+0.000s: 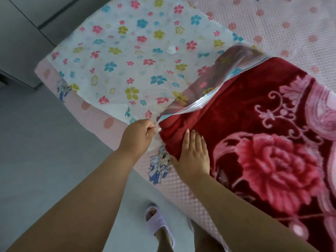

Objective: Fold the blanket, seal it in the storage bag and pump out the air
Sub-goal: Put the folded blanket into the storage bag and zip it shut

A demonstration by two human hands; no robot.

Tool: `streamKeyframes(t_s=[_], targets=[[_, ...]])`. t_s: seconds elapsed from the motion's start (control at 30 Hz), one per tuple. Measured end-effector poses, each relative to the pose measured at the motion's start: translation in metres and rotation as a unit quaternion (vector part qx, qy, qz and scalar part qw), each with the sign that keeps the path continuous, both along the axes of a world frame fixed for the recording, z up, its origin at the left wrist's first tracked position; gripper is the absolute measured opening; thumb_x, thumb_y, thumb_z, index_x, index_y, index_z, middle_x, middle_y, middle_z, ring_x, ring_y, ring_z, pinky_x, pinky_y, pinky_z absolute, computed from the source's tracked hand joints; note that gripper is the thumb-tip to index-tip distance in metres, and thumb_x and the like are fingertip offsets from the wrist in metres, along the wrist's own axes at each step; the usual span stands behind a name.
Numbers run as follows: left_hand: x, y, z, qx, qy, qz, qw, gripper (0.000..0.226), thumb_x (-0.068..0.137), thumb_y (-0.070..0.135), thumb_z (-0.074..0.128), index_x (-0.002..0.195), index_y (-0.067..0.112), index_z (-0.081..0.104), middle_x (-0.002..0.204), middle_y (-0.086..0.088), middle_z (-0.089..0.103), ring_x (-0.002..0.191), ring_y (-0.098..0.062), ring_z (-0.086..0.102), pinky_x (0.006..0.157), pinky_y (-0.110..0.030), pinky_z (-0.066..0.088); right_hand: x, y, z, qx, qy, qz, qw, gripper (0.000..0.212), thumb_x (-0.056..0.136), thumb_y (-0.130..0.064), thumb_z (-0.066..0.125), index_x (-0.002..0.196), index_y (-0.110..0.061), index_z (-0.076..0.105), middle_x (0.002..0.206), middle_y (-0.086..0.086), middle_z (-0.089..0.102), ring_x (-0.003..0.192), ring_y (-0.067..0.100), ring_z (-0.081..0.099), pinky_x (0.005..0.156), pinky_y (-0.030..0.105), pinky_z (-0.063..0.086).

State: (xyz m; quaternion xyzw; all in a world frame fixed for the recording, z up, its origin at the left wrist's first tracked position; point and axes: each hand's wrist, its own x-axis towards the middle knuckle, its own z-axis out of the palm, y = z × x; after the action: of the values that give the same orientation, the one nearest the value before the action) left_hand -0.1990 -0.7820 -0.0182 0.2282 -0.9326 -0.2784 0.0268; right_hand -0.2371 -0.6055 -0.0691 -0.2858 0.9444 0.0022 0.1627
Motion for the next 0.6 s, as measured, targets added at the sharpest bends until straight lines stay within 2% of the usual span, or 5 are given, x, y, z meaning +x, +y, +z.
streamKeyframes(t_s=[0.1, 0.23, 0.37, 0.5, 0.6], targets=[[0.005, 0.007, -0.006, 0.014, 0.018, -0.028, 0.999, 0.019, 0.091, 0.018, 0.064, 0.079, 0.003, 0.061, 0.075, -0.008, 0.065, 0.064, -0.02, 0.053, 0.056, -0.026, 0.034, -0.013, -0.008, -0.006, 0.032, -0.003, -0.004, 0.999, 0.098, 0.091, -0.068, 0.024, 0.149, 0.004, -0.01, 0.16, 0.023, 0.0, 0.149, 0.031, -0.001, 0.119, 0.04, -0.009], [0.012, 0.012, -0.005, 0.036, 0.038, -0.069, 0.996, 0.021, 0.09, 0.021, 0.065, 0.075, 0.009, 0.057, 0.066, 0.01, 0.049, 0.055, 0.0, 0.041, 0.052, -0.007, 0.029, 0.027, 0.006, -0.018, -0.059, 0.123, -0.054, 0.989, 0.092, 0.084, -0.064, 0.044, 0.148, 0.0, 0.027, 0.148, 0.022, 0.038, 0.138, 0.036, 0.033, 0.116, 0.045, 0.017], [0.019, 0.016, -0.007, 0.037, 0.01, -0.134, 0.99, 0.018, 0.092, 0.017, 0.062, 0.079, 0.005, 0.059, 0.073, 0.005, 0.054, 0.065, -0.014, 0.051, 0.055, -0.02, 0.033, 0.046, 0.031, -0.038, -0.053, 0.152, -0.066, 0.985, 0.097, 0.07, -0.057, 0.073, 0.145, -0.007, 0.038, 0.136, 0.025, 0.048, 0.125, 0.038, 0.043, 0.102, 0.048, 0.037], [0.022, 0.024, -0.015, 0.065, -0.008, -0.182, 0.981, 0.022, 0.096, 0.018, 0.055, 0.076, 0.01, 0.052, 0.067, 0.013, 0.047, 0.062, 0.0, 0.044, 0.054, -0.017, 0.029, 0.007, 0.025, -0.047, 0.073, 0.137, -0.067, 0.986, 0.117, 0.056, -0.06, 0.077, 0.141, 0.002, 0.028, 0.13, 0.028, 0.051, 0.117, 0.037, 0.048, 0.096, 0.045, 0.039], [0.022, 0.028, -0.02, 0.053, -0.006, -0.193, 0.98, 0.024, 0.098, 0.023, 0.05, 0.081, 0.006, 0.055, 0.072, 0.0, 0.056, 0.067, -0.017, 0.05, 0.057, -0.027, 0.032, -0.013, 0.023, -0.034, 0.069, 0.118, -0.031, 0.99, 0.094, 0.042, -0.043, 0.083, 0.117, 0.005, 0.054, 0.095, 0.022, 0.065, 0.083, 0.033, 0.063, 0.072, 0.036, 0.052]])
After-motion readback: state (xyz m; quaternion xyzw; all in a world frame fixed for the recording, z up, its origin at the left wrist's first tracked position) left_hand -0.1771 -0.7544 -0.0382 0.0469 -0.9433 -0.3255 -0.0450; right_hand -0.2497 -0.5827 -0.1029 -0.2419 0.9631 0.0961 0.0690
